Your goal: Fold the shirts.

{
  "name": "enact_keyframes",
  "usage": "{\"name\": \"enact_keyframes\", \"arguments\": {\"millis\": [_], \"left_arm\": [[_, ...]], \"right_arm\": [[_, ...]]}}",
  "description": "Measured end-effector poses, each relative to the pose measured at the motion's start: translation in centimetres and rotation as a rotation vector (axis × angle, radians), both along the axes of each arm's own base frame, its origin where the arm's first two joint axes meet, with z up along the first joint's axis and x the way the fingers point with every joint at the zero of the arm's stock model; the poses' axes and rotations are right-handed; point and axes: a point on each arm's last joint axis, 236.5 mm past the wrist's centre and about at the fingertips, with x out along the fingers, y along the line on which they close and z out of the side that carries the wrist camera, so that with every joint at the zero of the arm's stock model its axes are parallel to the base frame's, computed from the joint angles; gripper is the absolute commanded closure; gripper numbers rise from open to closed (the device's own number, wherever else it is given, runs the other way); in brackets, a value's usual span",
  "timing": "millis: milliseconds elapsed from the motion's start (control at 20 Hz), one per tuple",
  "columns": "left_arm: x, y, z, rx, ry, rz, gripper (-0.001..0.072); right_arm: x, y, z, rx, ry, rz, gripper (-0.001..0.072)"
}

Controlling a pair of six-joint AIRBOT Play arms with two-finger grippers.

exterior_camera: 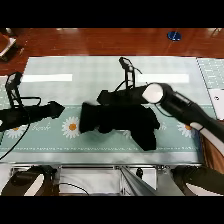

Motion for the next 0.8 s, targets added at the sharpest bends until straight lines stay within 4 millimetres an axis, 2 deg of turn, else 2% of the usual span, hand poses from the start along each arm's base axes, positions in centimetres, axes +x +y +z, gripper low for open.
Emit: {"name": "enact_keyframes", "arguments": {"millis": [100,200,250,350,400,450,500,550,650,800], "left_arm": [[0.4,1.7,-0.4,0.059,0.005,0.017,0.0006],[-0.1,3.1,-1.4,0.090,0.054,0.034,0.0007],[-0.9,3.4,-2.4,0.092,0.102,0.029,0.0006],[-3.1,2.0,-4.8,0.024,0.215,-0.020,0.0006],[-4.1,0.8,-5.9,-0.026,0.257,-0.045,0.0006],[-5.0,-0.4,-6.8,-0.086,0.294,-0.063,0.0006],[-5.6,-1.3,-7.7,-0.136,0.322,-0.070,0.0006],[-6.2,-2.2,-8.5,-0.181,0.352,-0.076,0.0006],[-7.0,-3.2,-9.9,-0.241,0.401,-0.070,0.0006],[-8.1,-5.1,-10.9,-0.305,0.457,-0.106,0.0006]], "right_arm": [[2.4,-4.7,2.2,-0.061,-0.041,-0.023,0.0095],[4.2,-12.5,4.2,-0.175,-0.084,-0.111,0.0094],[4.4,-17.5,4.5,-0.258,-0.087,-0.180,0.0095],[2.9,-27.5,3.6,-0.410,-0.028,-0.366,0.0095],[1.3,-31.1,2.7,-0.440,0.023,-0.458,0.0095],[-0.5,-33.6,1.3,-0.440,0.078,-0.534,0.0095],[-2.4,-34.8,-0.3,-0.414,0.135,-0.582,0.0095],[-3.9,-35.0,-1.8,-0.381,0.179,-0.601,0.0095],[-6.7,-33.6,-4.9,-0.296,0.267,-0.591,0.0095],[-9.3,-31.2,-8.1,-0.221,0.349,-0.547,0.0095]]}}
